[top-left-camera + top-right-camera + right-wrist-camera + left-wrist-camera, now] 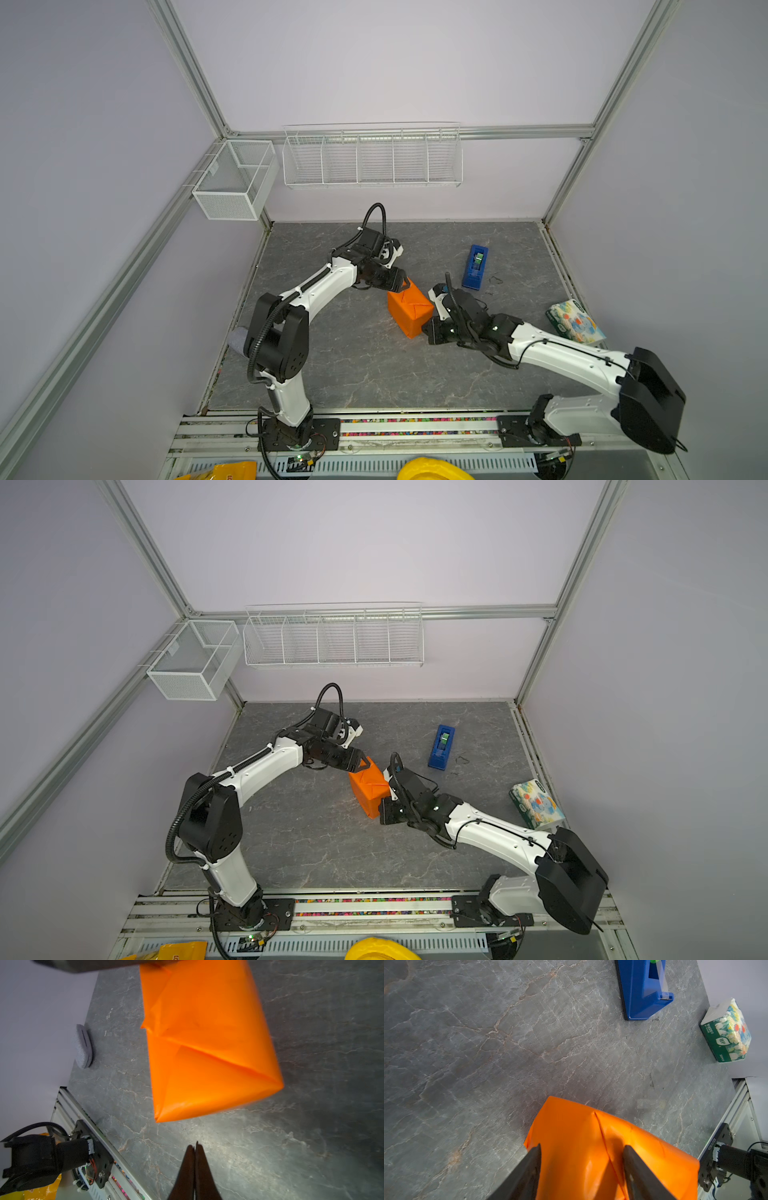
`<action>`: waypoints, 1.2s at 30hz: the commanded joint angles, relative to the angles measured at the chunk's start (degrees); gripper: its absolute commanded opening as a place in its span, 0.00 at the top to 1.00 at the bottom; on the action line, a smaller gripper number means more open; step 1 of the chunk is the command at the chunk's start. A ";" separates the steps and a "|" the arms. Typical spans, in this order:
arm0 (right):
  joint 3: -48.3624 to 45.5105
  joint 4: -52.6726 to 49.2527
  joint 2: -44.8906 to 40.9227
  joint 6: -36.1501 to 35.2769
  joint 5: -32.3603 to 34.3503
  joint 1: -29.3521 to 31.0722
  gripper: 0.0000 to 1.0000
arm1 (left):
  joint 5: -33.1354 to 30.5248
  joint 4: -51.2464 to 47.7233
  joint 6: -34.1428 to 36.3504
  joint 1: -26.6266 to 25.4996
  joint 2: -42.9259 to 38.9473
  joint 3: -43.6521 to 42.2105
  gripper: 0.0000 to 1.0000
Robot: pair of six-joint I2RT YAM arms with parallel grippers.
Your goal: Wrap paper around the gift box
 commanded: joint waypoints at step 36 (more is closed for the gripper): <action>7.25 5.59 11.12 -3.16 7.17 -6.20 0.93 | -5.36 -14.91 4.14 -0.82 4.06 -1.52 0.38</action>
